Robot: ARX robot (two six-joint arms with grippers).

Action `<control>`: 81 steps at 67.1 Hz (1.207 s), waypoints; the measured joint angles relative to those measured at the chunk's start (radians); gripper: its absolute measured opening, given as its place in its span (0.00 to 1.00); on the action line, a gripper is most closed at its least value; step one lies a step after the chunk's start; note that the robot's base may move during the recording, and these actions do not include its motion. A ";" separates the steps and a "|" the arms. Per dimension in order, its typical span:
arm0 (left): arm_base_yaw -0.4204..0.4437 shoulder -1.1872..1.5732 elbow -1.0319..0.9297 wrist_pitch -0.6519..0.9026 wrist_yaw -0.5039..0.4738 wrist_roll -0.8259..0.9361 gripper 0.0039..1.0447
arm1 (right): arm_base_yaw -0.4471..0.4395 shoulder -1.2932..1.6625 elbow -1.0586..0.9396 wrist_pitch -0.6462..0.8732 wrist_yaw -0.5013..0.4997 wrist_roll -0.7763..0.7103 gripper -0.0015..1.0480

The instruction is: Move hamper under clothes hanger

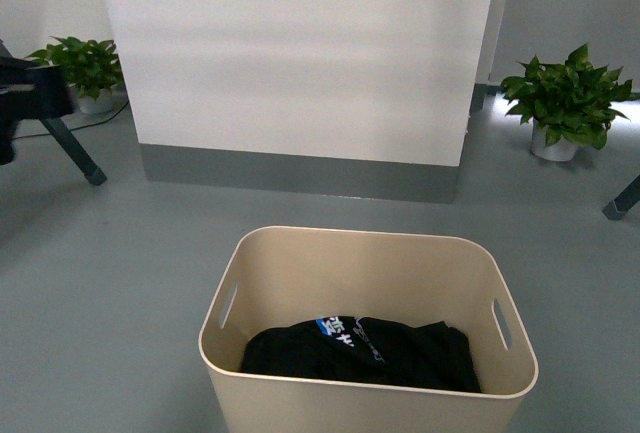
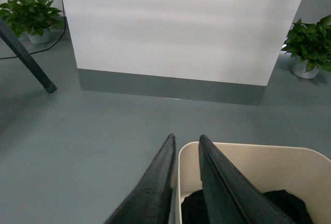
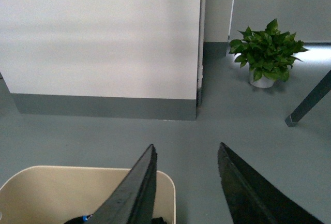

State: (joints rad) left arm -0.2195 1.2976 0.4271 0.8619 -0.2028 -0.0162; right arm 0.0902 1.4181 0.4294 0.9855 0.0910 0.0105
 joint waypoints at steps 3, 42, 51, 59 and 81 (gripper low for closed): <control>0.013 -0.029 -0.032 0.006 0.010 0.000 0.07 | -0.005 -0.024 -0.034 0.003 -0.007 -0.003 0.24; 0.137 -0.375 -0.307 -0.069 0.126 0.006 0.03 | -0.089 -0.365 -0.320 -0.042 -0.089 -0.010 0.02; 0.212 -0.469 -0.343 -0.127 0.196 0.008 0.03 | -0.089 -0.426 -0.375 -0.073 -0.089 -0.010 0.02; 0.217 -0.516 -0.377 -0.128 0.201 0.009 0.03 | -0.089 -0.519 -0.390 -0.140 -0.090 -0.010 0.02; 0.217 -0.696 -0.409 -0.270 0.203 0.010 0.03 | -0.089 -0.752 -0.420 -0.340 -0.089 -0.010 0.02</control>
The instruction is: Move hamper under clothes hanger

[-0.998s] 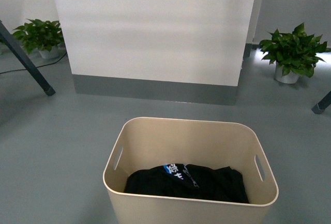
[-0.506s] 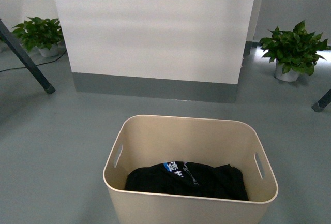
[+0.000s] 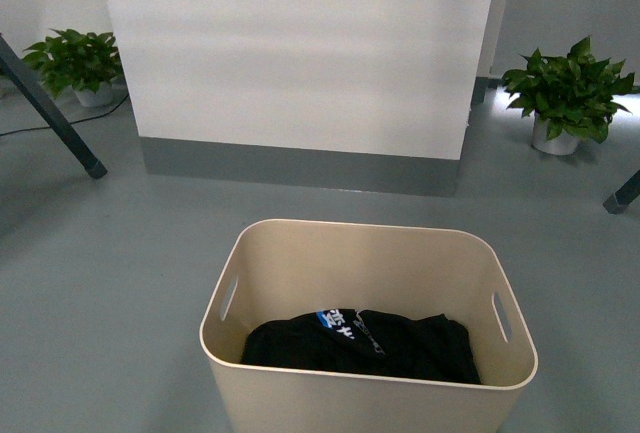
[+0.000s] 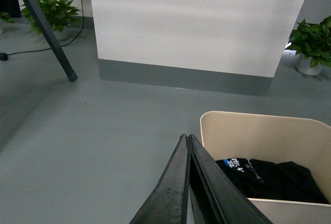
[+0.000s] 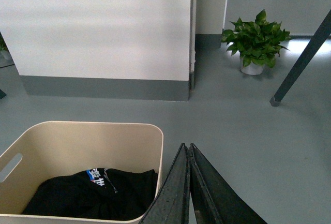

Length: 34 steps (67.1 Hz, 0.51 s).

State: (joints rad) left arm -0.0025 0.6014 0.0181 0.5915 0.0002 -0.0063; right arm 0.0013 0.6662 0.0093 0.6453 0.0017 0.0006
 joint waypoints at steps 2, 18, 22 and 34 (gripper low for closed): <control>0.000 -0.019 0.000 -0.019 0.000 0.000 0.03 | 0.000 -0.021 -0.001 -0.018 0.000 0.000 0.02; 0.000 -0.171 0.000 -0.159 0.000 0.000 0.03 | 0.000 -0.186 -0.004 -0.168 0.000 0.000 0.02; 0.000 -0.211 0.000 -0.199 0.000 0.000 0.03 | 0.000 -0.232 -0.004 -0.212 0.000 0.000 0.02; 0.000 -0.295 0.000 -0.281 0.000 0.000 0.03 | 0.000 -0.325 -0.004 -0.302 0.000 0.000 0.02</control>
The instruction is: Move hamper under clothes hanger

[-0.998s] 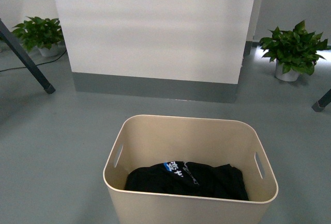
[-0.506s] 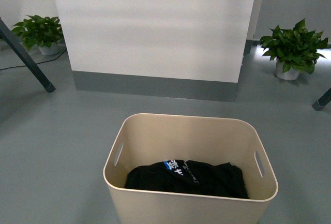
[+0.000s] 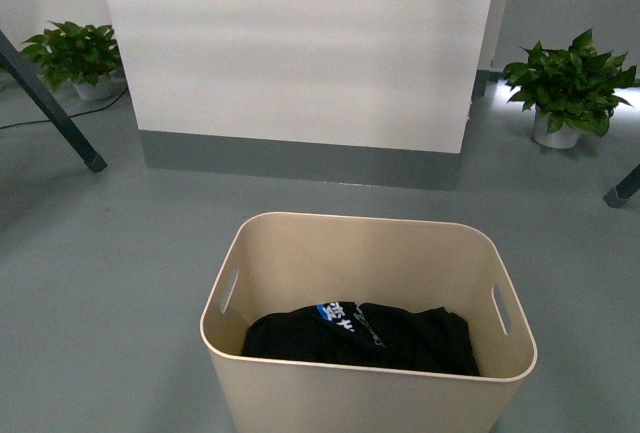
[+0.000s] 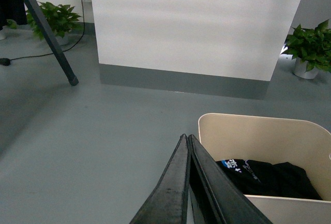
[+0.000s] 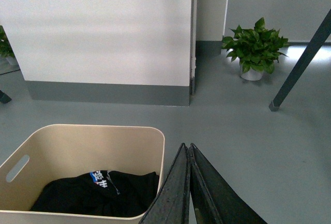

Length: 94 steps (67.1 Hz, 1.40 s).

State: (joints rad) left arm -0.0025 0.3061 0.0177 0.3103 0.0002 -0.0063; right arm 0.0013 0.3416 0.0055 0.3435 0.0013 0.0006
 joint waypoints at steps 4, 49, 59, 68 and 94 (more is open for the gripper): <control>0.000 -0.022 0.000 -0.022 0.000 0.000 0.03 | 0.000 -0.024 0.000 -0.023 0.000 0.000 0.02; 0.000 -0.302 0.000 -0.309 0.000 0.000 0.03 | 0.000 -0.336 0.000 -0.341 -0.003 0.000 0.02; 0.000 -0.302 0.000 -0.309 0.000 0.000 0.03 | 0.000 -0.337 0.000 -0.342 -0.003 0.000 0.02; 0.000 -0.302 0.000 -0.309 0.000 0.000 0.03 | 0.000 -0.337 0.000 -0.342 -0.003 0.000 0.02; 0.000 -0.302 0.000 -0.309 0.000 0.000 0.54 | 0.000 -0.337 0.000 -0.342 -0.003 -0.001 0.49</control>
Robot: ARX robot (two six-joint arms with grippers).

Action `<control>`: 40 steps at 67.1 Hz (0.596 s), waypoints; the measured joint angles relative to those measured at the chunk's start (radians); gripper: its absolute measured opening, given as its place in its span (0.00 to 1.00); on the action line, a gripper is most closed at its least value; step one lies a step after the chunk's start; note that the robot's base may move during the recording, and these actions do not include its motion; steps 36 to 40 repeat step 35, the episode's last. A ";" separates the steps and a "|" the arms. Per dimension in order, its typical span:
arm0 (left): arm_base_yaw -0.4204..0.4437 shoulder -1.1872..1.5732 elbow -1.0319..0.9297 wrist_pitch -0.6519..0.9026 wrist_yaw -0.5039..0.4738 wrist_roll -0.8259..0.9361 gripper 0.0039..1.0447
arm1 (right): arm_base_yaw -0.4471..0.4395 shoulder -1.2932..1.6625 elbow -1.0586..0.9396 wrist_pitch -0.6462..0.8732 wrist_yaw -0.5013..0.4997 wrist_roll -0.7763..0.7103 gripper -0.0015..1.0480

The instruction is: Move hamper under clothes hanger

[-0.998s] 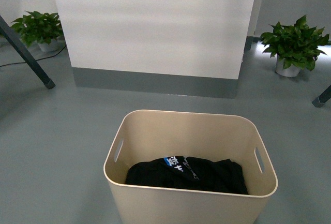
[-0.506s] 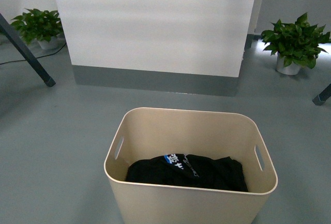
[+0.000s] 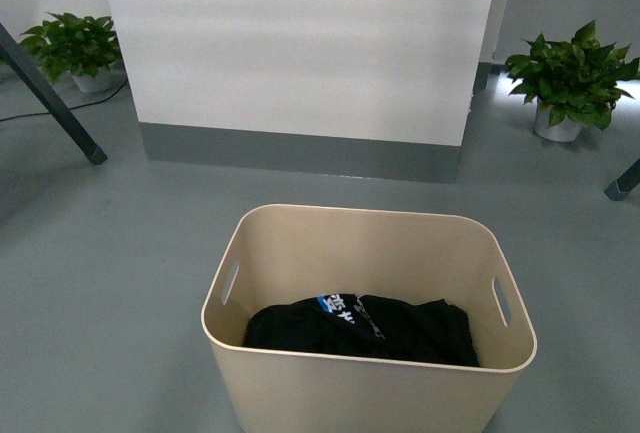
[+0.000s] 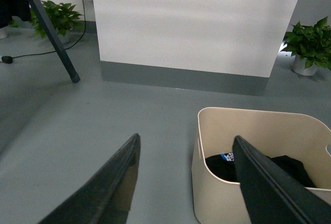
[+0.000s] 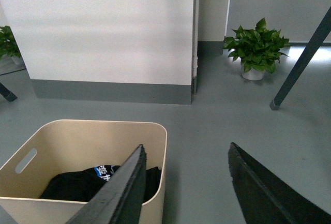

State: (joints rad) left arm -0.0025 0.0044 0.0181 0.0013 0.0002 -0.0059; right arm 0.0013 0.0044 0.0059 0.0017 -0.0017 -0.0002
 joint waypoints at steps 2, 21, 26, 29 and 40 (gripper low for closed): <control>0.000 0.000 0.000 0.000 0.000 0.000 0.59 | 0.000 0.000 0.000 0.000 0.000 0.000 0.55; 0.000 0.000 0.000 0.000 0.000 0.001 0.94 | 0.000 0.000 0.000 0.000 0.000 0.000 0.92; 0.000 0.000 0.000 0.000 0.000 0.001 0.94 | 0.000 0.000 0.000 0.000 0.000 0.000 0.92; 0.000 0.000 0.000 0.000 0.000 0.001 0.94 | 0.000 0.000 0.000 0.000 0.000 0.000 0.92; 0.000 0.000 0.000 0.000 0.000 0.001 0.94 | 0.000 0.000 0.000 0.000 0.000 0.000 0.92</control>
